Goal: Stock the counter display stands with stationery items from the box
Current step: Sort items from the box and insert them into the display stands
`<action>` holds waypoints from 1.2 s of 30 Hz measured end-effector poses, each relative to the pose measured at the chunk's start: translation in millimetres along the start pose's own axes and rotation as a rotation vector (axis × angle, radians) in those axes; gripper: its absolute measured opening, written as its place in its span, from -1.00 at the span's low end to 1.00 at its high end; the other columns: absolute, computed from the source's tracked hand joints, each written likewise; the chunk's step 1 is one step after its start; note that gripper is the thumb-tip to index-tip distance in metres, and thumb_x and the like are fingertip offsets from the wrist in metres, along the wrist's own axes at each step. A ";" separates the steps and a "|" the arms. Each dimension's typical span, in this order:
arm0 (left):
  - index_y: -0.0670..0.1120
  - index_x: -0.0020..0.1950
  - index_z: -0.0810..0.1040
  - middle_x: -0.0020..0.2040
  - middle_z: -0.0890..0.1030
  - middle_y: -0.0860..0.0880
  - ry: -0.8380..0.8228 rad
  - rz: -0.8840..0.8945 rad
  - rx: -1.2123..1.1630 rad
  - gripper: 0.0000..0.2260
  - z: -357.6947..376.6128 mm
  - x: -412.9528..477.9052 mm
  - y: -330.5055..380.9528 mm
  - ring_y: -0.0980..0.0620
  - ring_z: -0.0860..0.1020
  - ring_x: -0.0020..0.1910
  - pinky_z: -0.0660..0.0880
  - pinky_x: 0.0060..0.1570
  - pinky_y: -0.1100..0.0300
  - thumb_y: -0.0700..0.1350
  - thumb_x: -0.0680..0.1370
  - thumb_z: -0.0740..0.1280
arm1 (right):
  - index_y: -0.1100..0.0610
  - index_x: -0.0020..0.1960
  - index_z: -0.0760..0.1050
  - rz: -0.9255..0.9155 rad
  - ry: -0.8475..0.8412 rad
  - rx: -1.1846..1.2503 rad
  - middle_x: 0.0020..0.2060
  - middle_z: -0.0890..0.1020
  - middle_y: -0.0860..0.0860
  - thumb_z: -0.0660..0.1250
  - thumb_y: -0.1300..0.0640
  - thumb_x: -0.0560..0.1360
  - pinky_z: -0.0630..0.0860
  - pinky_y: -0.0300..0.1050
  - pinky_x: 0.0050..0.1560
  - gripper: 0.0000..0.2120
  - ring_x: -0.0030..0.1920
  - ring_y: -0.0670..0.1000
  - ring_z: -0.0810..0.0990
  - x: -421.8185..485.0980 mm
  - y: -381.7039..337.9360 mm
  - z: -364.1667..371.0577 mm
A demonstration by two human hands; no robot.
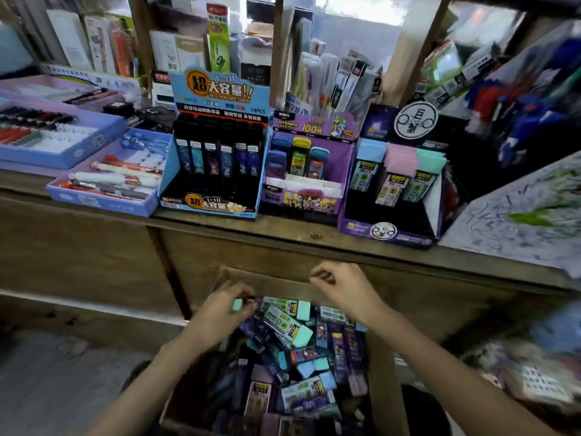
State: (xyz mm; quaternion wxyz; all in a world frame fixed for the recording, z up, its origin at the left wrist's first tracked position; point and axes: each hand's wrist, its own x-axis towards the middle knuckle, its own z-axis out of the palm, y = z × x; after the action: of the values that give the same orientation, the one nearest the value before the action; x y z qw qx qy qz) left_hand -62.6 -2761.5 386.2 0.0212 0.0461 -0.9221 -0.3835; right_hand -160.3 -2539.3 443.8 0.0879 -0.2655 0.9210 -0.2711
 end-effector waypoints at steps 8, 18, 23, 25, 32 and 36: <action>-0.19 0.30 0.44 0.20 0.45 -0.21 -0.086 -0.162 0.109 -0.62 100.9 -16.6 -38.8 -0.16 0.44 0.21 0.34 0.18 0.14 -0.11 0.52 0.36 | 0.13 0.24 0.48 0.272 -0.191 -0.128 0.14 0.59 0.09 0.25 0.01 0.56 0.51 -0.06 0.02 -0.69 0.08 0.07 0.57 -51.1 104.9 72.6; -0.01 0.54 -0.20 0.54 -0.27 -0.12 -0.418 -0.174 0.174 -0.23 131.9 -37.6 -69.8 -0.10 -0.04 0.54 0.17 0.42 0.06 0.12 0.55 0.26 | -0.01 0.55 -0.15 0.413 -0.249 -0.144 0.51 -0.29 0.03 0.04 -0.22 0.58 -0.07 0.12 0.49 -0.34 0.49 0.23 -0.30 -82.5 123.5 150.4; 0.03 0.54 -0.26 0.51 -0.37 -0.08 -0.546 -0.068 0.302 -0.25 140.0 -48.9 -63.9 -0.11 -0.12 0.53 0.03 0.45 0.04 0.17 0.57 0.19 | 0.02 0.55 -0.09 0.302 -0.247 -0.201 0.53 -0.24 0.00 0.08 -0.14 0.60 -0.07 0.07 0.49 -0.37 0.50 0.21 -0.28 -94.9 116.3 158.6; 0.04 0.56 -0.13 0.54 -0.30 -0.04 -0.568 -0.011 0.300 -0.32 138.2 -53.2 -59.8 -0.05 -0.07 0.53 0.04 0.43 0.12 0.14 0.58 0.19 | 0.01 0.55 -0.05 0.267 -0.283 -0.207 0.53 -0.21 -0.04 0.10 -0.12 0.59 0.00 0.06 0.49 -0.39 0.51 0.19 -0.26 -99.6 115.5 156.0; -0.24 0.10 0.53 0.05 0.53 -0.18 -0.029 -0.239 -0.020 -0.77 128.4 -35.9 -51.6 -0.16 0.54 0.05 0.44 0.06 0.09 -0.09 0.56 0.32 | 0.16 0.13 0.58 0.162 -0.023 0.100 0.19 0.52 0.06 0.27 0.13 0.55 0.32 -0.13 0.27 -0.78 0.24 0.09 0.44 -105.8 112.4 147.1; -0.33 0.14 0.46 0.07 0.56 -0.31 0.086 -0.662 -0.267 -0.55 136.3 -22.8 -59.2 -0.24 0.53 0.08 0.47 0.07 0.02 0.03 0.49 0.39 | 0.21 0.07 0.53 0.372 0.218 0.241 0.07 0.46 0.10 0.33 0.20 0.51 0.41 -0.13 0.16 -0.85 0.09 0.11 0.52 -96.4 114.6 144.5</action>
State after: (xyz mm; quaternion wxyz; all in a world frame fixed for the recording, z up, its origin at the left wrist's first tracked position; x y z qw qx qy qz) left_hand -46.0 -2704.6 248.0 -0.0597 0.3552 -0.7974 -0.4842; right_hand -85.3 -2471.5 261.9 0.0676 -0.0480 0.9191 -0.3853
